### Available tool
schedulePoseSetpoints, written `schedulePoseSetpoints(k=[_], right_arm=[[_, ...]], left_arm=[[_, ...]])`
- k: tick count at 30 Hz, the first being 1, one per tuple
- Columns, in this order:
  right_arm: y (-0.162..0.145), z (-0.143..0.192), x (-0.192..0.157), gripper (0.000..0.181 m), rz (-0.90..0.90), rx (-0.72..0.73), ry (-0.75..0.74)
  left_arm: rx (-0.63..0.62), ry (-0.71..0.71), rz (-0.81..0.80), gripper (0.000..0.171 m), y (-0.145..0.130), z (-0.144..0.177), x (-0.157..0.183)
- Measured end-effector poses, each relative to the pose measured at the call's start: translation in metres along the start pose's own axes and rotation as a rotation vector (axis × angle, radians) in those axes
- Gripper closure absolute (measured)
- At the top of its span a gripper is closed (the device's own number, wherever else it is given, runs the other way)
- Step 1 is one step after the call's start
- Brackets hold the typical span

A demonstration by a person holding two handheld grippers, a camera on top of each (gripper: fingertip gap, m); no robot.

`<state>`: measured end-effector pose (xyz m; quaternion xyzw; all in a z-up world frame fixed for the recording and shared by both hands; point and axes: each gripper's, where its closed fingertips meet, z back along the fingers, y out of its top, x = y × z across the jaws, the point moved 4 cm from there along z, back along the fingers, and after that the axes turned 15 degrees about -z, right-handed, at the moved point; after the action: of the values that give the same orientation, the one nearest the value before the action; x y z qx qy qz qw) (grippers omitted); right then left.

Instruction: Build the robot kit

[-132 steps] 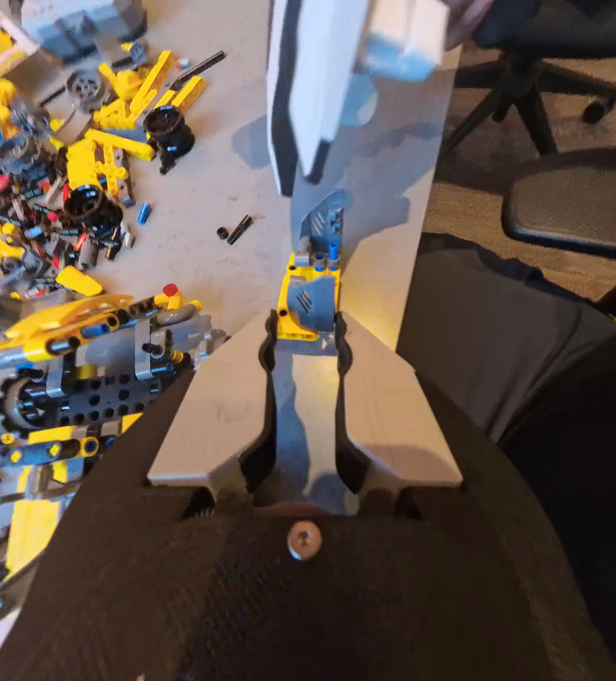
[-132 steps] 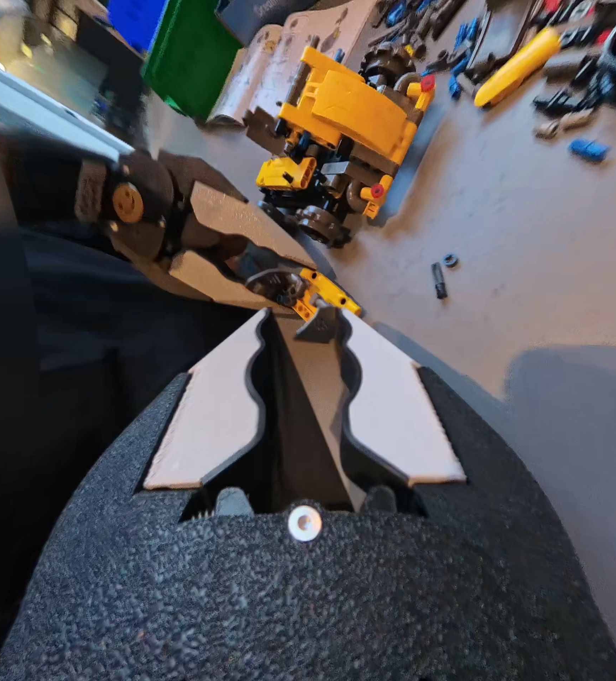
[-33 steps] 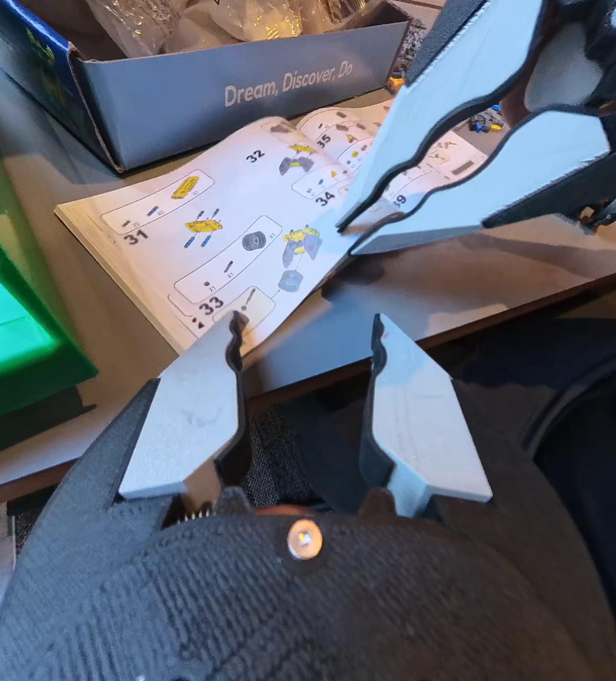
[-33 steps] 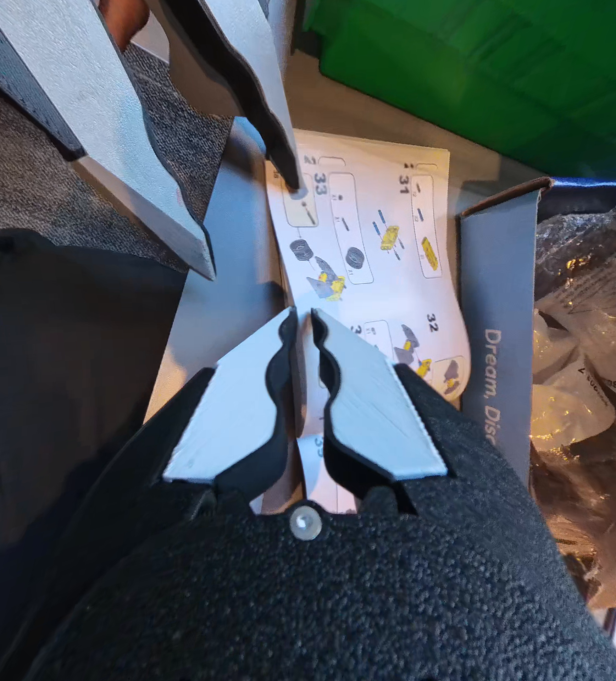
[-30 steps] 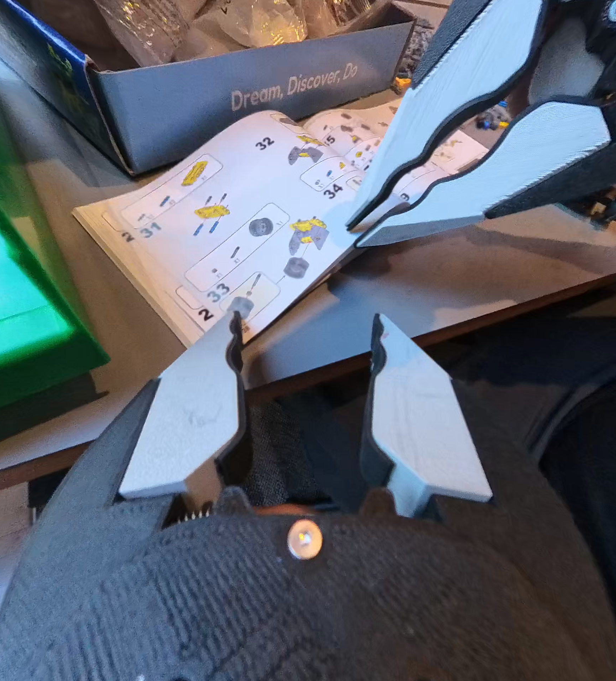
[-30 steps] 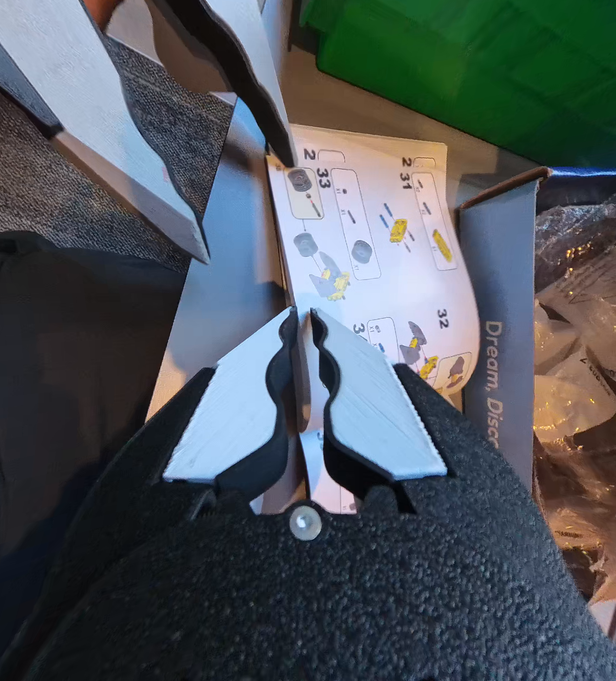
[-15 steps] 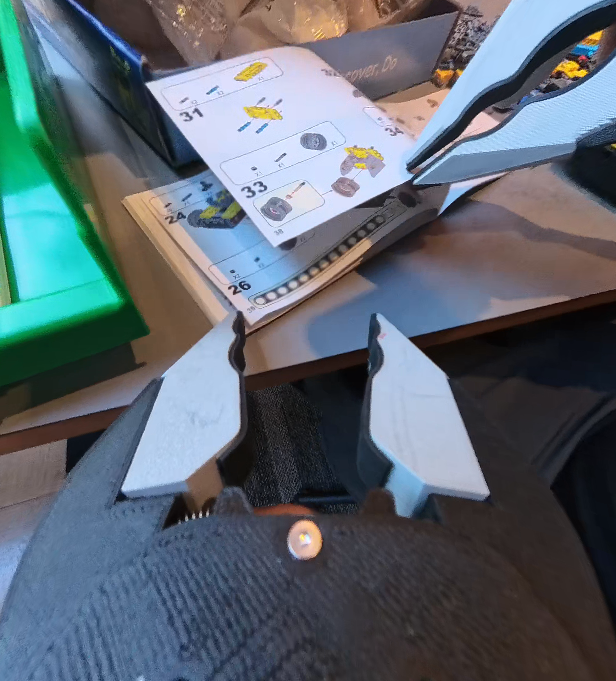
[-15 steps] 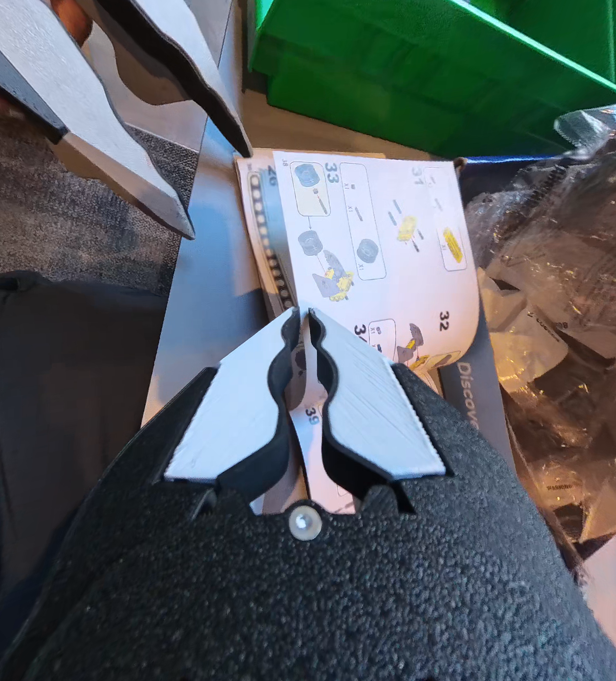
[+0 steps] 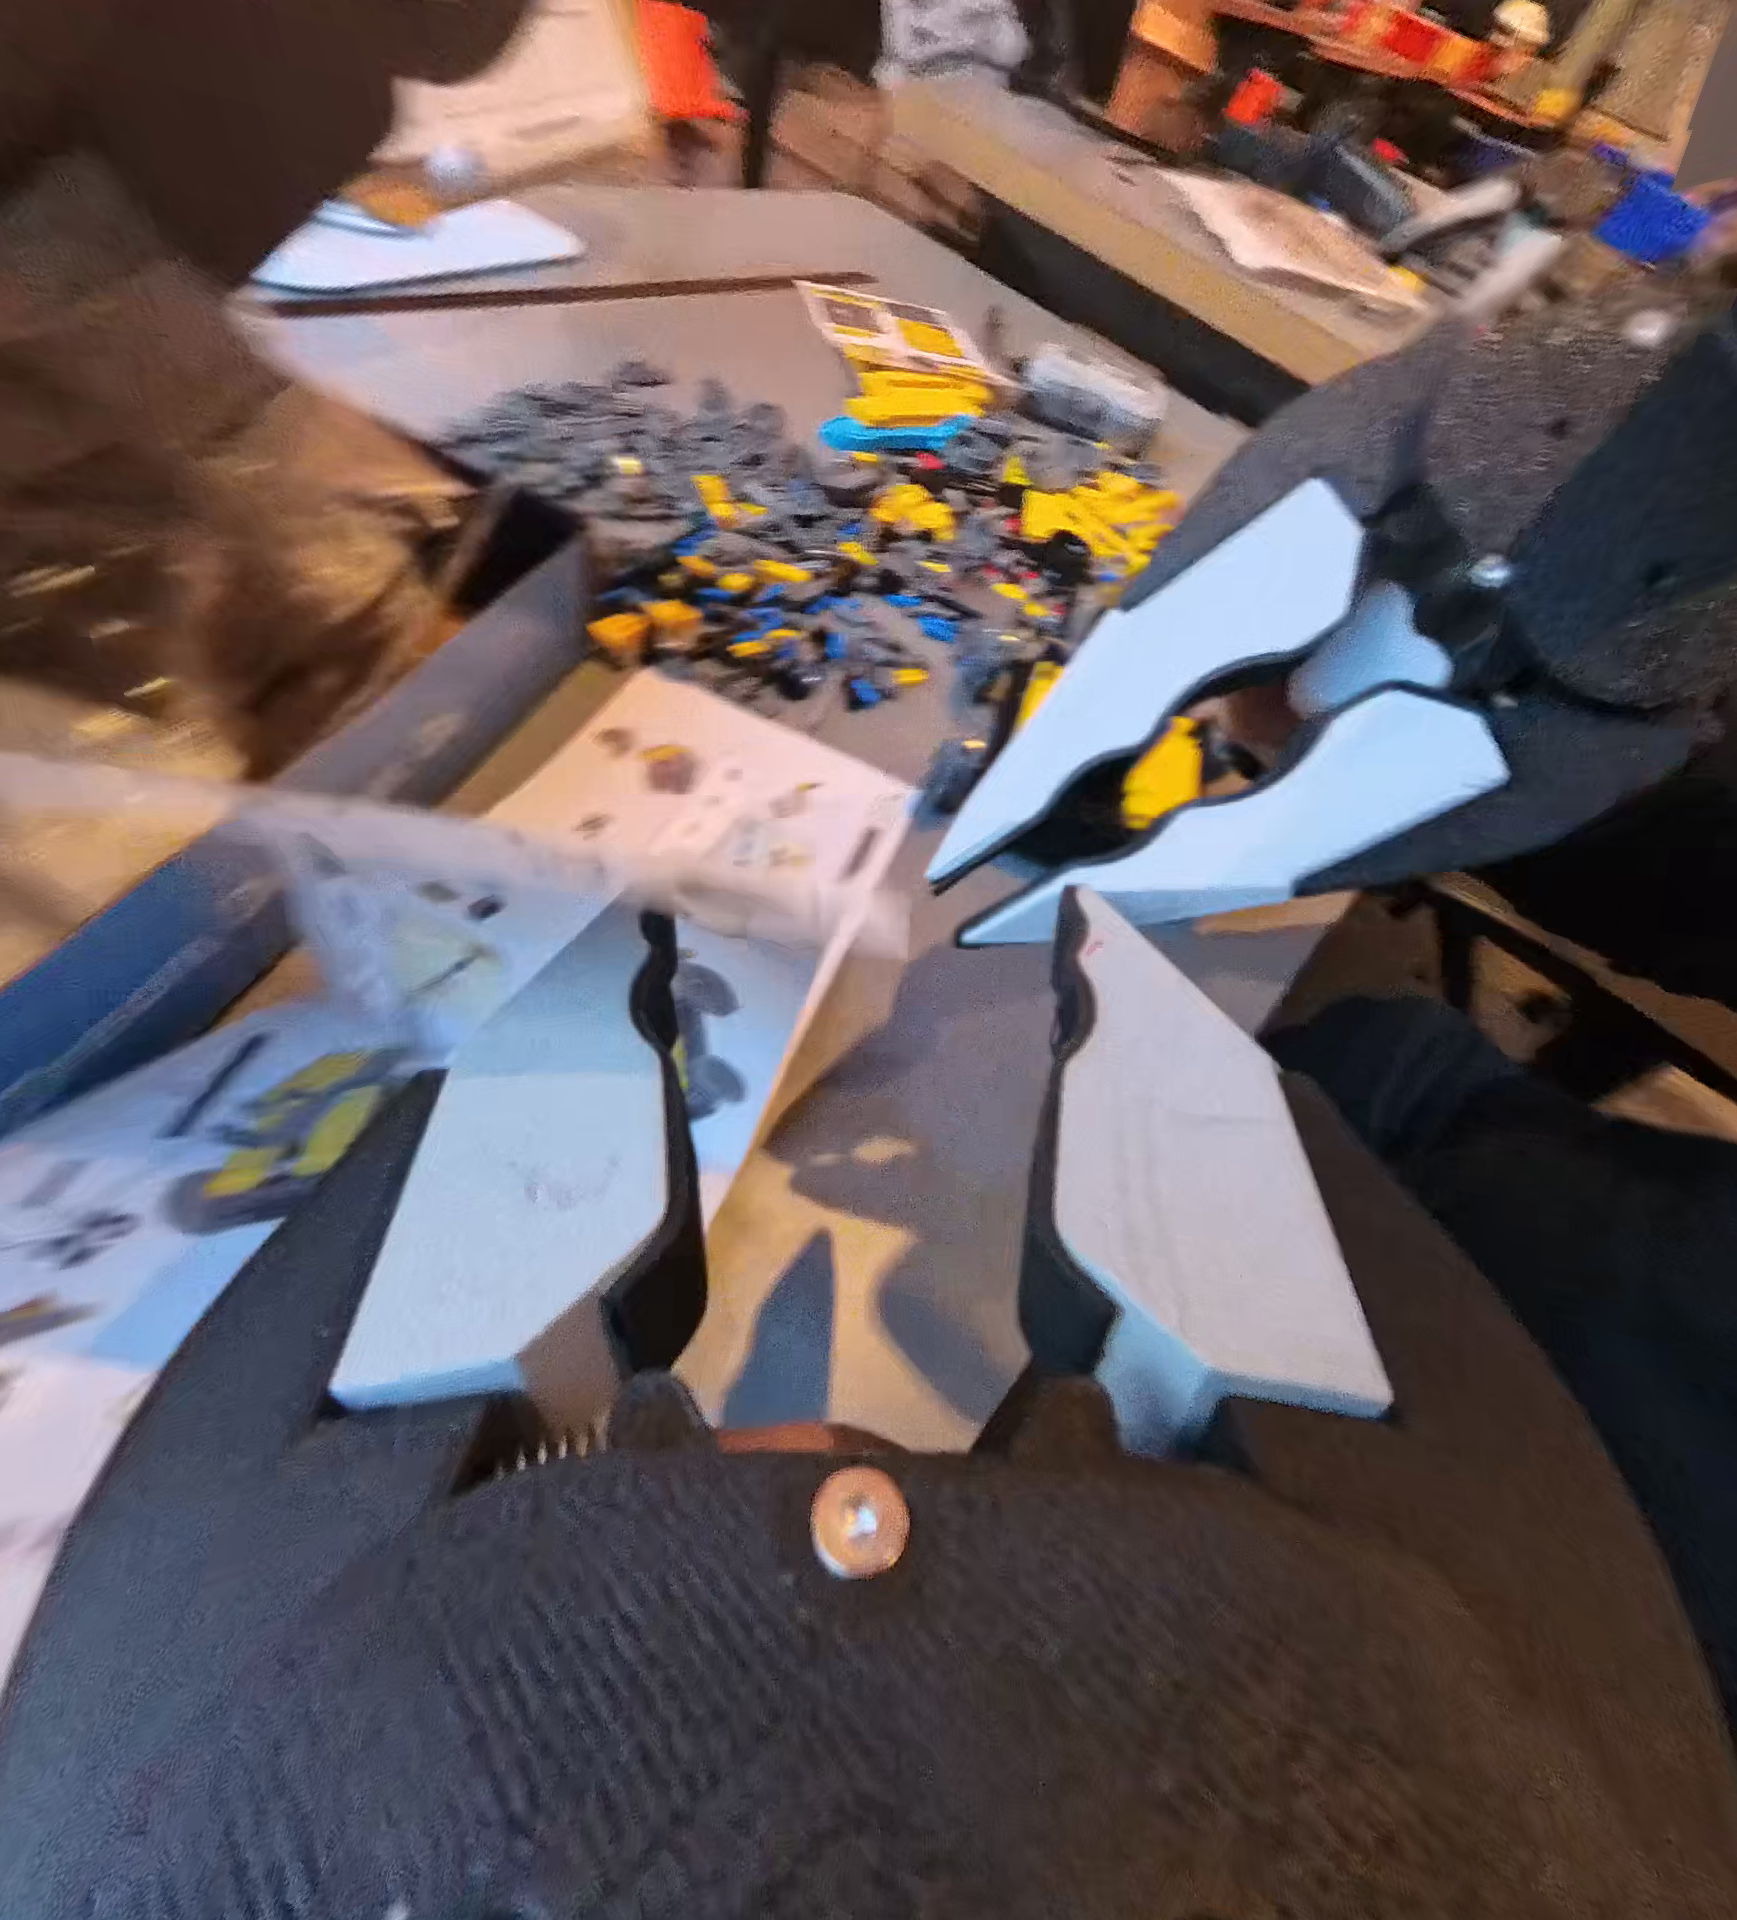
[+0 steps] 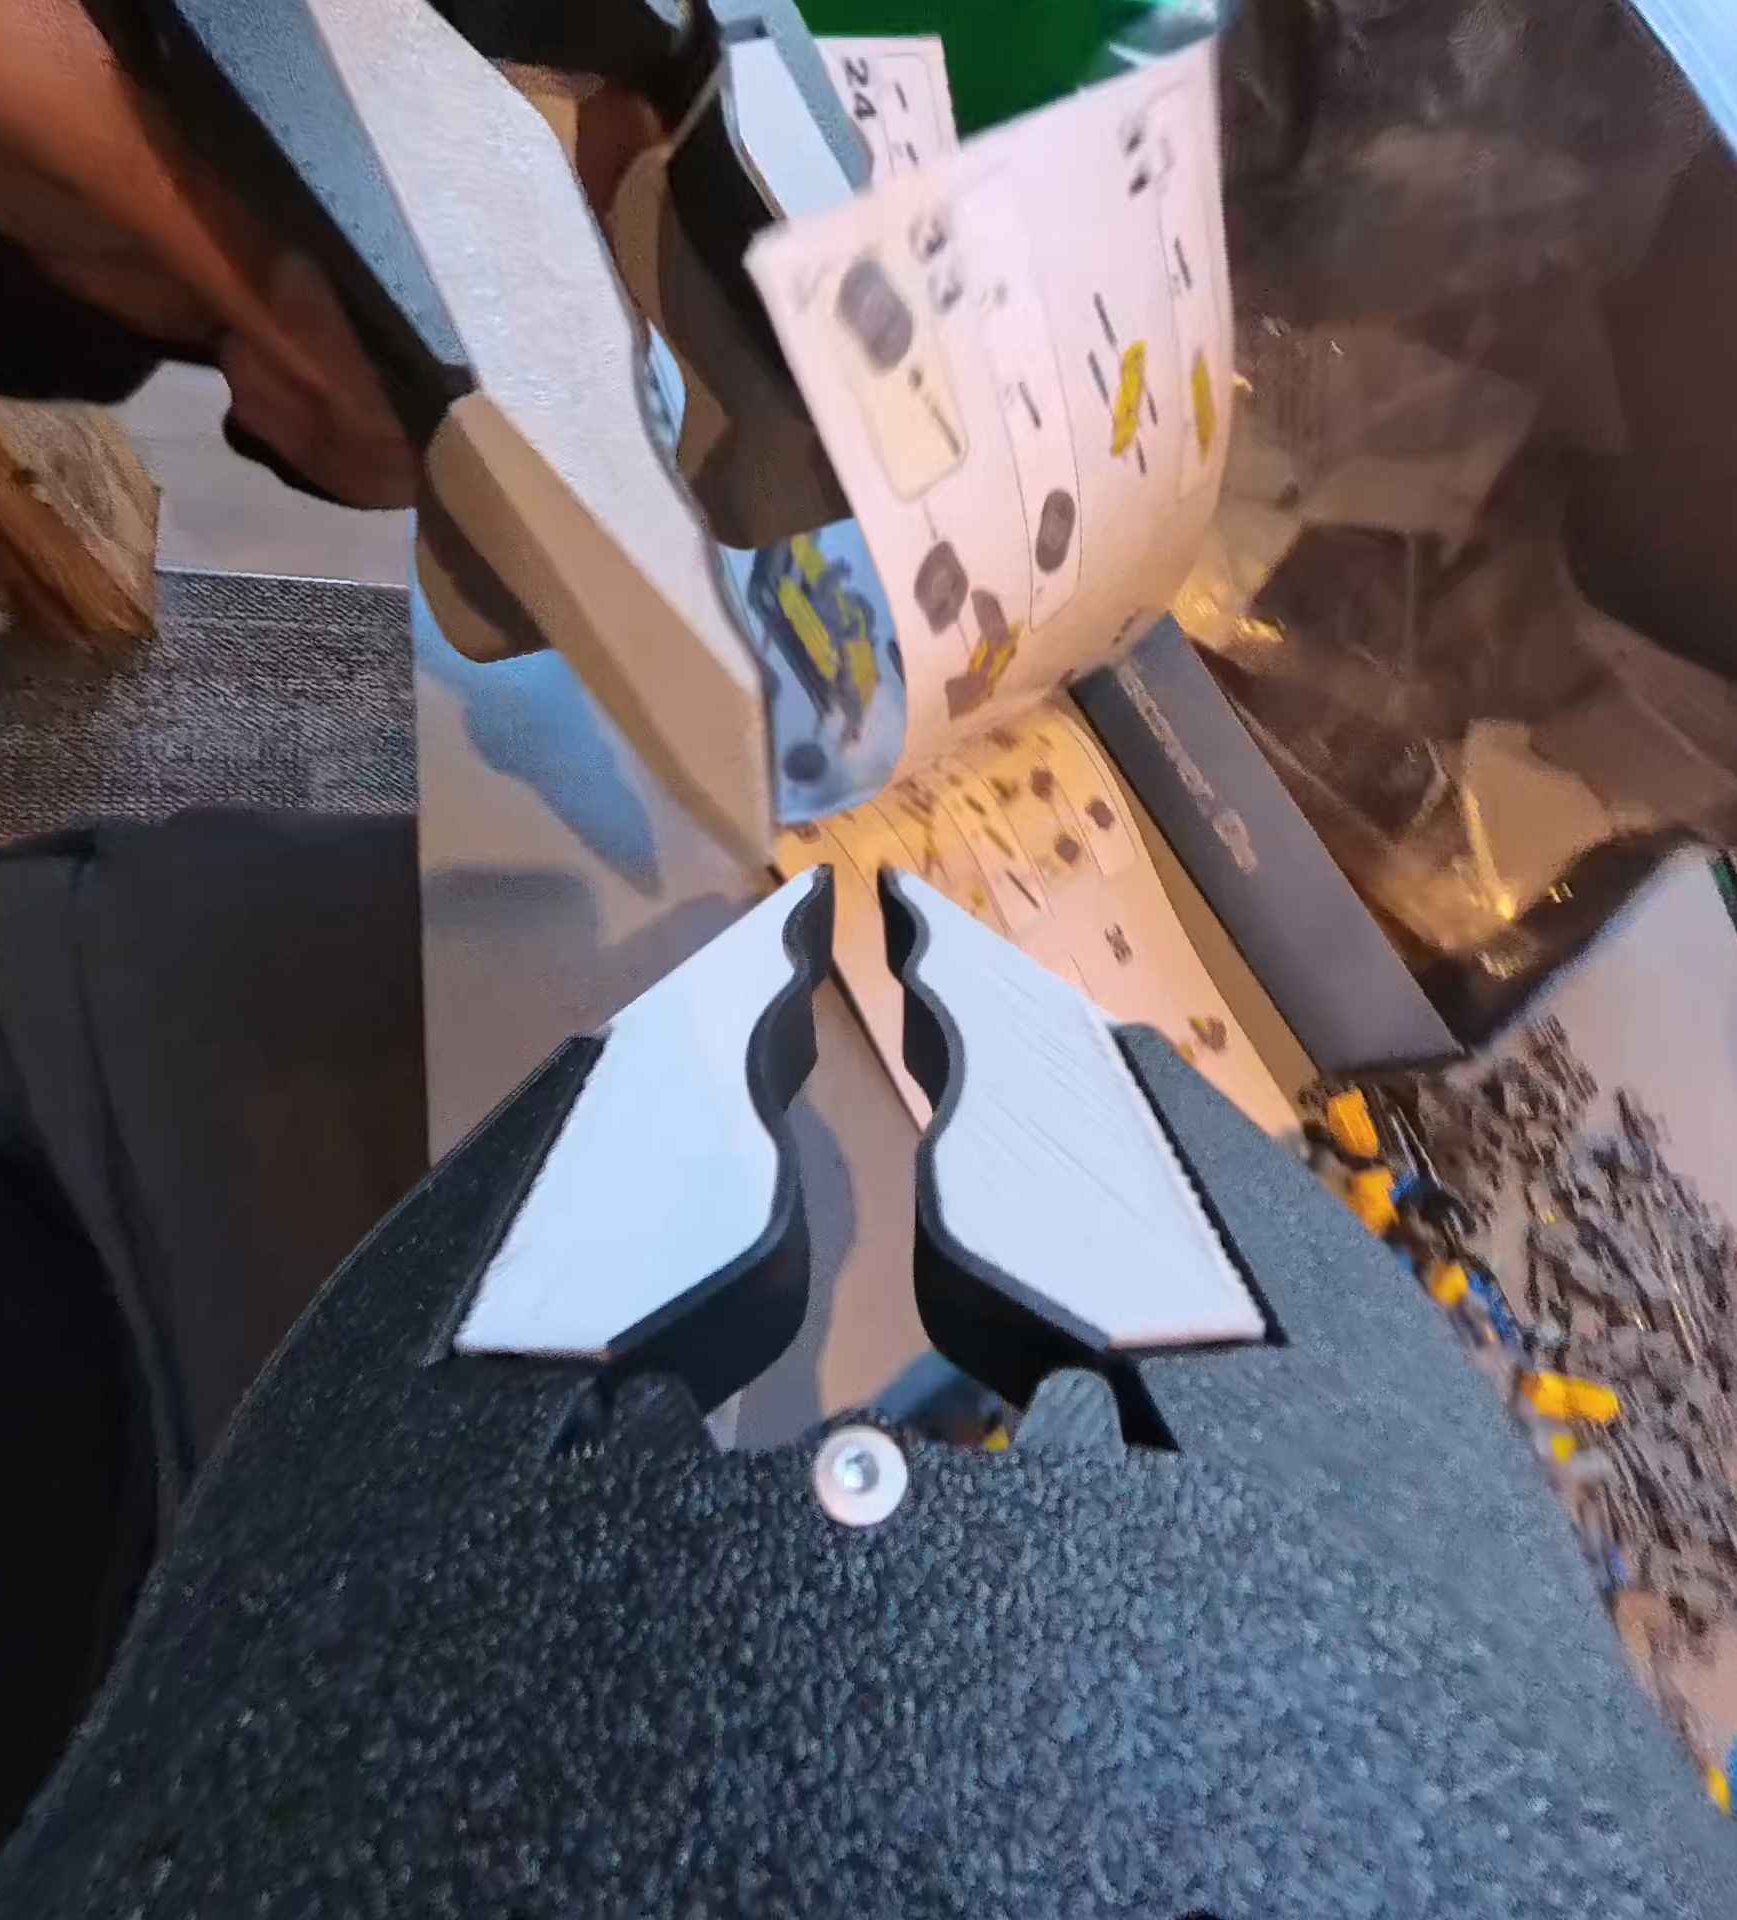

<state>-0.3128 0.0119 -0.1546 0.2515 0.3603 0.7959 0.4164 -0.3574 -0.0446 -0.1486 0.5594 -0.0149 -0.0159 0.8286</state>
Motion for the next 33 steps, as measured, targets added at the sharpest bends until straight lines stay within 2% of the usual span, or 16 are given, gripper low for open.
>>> schedulePoseSetpoints(k=[2, 5, 8, 11, 15, 20, 27, 33], right_arm=[[-0.011, 0.019, 0.015, 0.169, -0.023, -0.013, -0.044], [-0.025, 0.053, 0.035, 0.162, -0.061, -0.021, -0.092], [-0.039, 0.085, 0.056, 0.162, -0.094, 0.002, -0.168], [-0.057, 0.113, 0.074, 0.162, -0.146, 0.008, -0.229], [-0.082, 0.148, 0.090, 0.162, -0.190, -0.007, -0.299], [-0.113, 0.192, 0.109, 0.162, -0.227, -0.004, -0.408], [-0.162, 0.247, 0.133, 0.161, -0.365, 0.107, -0.442], [-0.203, 0.277, 0.159, 0.160, -0.511, 0.246, -0.427]], left_arm=[[-0.076, -0.061, -0.036, 0.095, 0.003, -0.022, 0.008], [-0.217, 0.007, -0.064, 0.095, -0.018, -0.037, 0.012], [-0.251, 0.070, -0.098, 0.092, -0.035, -0.038, 0.022], [-0.311, 0.204, -0.130, 0.093, -0.053, -0.036, 0.016], [-0.353, 0.269, -0.131, 0.097, -0.065, -0.030, 0.012], [-0.366, 0.347, -0.124, 0.098, -0.071, -0.021, 0.009], [-0.298, 0.377, -0.070, 0.098, -0.076, -0.016, 0.023], [-0.257, 0.309, -0.065, 0.099, -0.080, -0.033, 0.039]])
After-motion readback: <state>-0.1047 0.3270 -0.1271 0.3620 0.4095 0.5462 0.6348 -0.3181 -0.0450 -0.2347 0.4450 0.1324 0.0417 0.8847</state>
